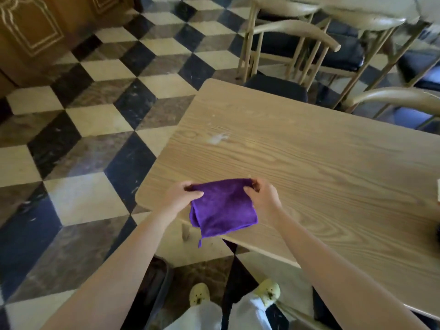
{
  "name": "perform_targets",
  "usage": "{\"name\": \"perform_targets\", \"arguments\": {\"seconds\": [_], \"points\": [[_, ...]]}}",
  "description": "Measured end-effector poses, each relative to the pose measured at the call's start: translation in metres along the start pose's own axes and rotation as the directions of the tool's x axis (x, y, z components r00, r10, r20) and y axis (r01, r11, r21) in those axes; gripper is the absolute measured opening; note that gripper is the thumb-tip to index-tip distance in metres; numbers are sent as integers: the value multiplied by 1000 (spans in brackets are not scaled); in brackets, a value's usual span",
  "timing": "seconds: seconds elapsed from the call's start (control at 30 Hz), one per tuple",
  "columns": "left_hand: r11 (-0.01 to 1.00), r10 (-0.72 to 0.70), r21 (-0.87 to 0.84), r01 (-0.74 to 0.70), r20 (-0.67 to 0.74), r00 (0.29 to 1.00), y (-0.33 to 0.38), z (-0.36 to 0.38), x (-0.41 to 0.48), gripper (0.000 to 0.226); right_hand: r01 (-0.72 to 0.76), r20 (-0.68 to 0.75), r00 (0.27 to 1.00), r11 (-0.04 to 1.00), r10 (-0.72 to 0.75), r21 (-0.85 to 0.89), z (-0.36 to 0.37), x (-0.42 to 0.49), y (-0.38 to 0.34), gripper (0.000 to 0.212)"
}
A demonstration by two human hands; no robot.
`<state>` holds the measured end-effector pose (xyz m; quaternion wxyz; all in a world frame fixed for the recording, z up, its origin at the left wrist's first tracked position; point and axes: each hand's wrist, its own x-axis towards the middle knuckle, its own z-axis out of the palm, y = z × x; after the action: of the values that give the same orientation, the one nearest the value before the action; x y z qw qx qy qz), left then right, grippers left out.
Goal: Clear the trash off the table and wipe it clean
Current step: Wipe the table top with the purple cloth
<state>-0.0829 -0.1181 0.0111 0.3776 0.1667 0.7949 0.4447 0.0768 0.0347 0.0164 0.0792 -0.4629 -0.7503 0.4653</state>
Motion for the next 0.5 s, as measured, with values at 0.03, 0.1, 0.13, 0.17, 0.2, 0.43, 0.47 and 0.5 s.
{"name": "perform_targets", "arguments": {"seconds": [0.03,0.1,0.13,0.17,0.2,0.43,0.47,0.5], "points": [[1000,20,8,-20,-10,1000,2,-3,11,26,-17,-23,1000,1000,17,3,5,8,-7,21],[994,64,88,-63,-11,998,3,-3,29,31,-72,-85,994,997,73,7,16,21,-16,24],[989,79,124,-78,-5,997,1,-1,37,33,-110,-118,987,994,110,0,23,24,-19,27],[983,92,157,-92,5,996,-2,1,43,35,-140,-160,978,989,131,-45,30,25,-19,30],[974,113,196,-112,9,994,-5,1,48,38,-144,-206,973,975,108,-167,38,25,-16,36],[670,512,645,-369,-41,858,-37,-20,89,39,409,300,913,610,-277,-679,106,17,13,64],[630,509,691,-354,-22,861,-40,-24,95,42,418,297,908,589,-296,-691,106,21,17,66],[582,495,742,-333,2,869,-42,-27,101,45,430,294,901,567,-319,-703,103,26,19,67]]}}
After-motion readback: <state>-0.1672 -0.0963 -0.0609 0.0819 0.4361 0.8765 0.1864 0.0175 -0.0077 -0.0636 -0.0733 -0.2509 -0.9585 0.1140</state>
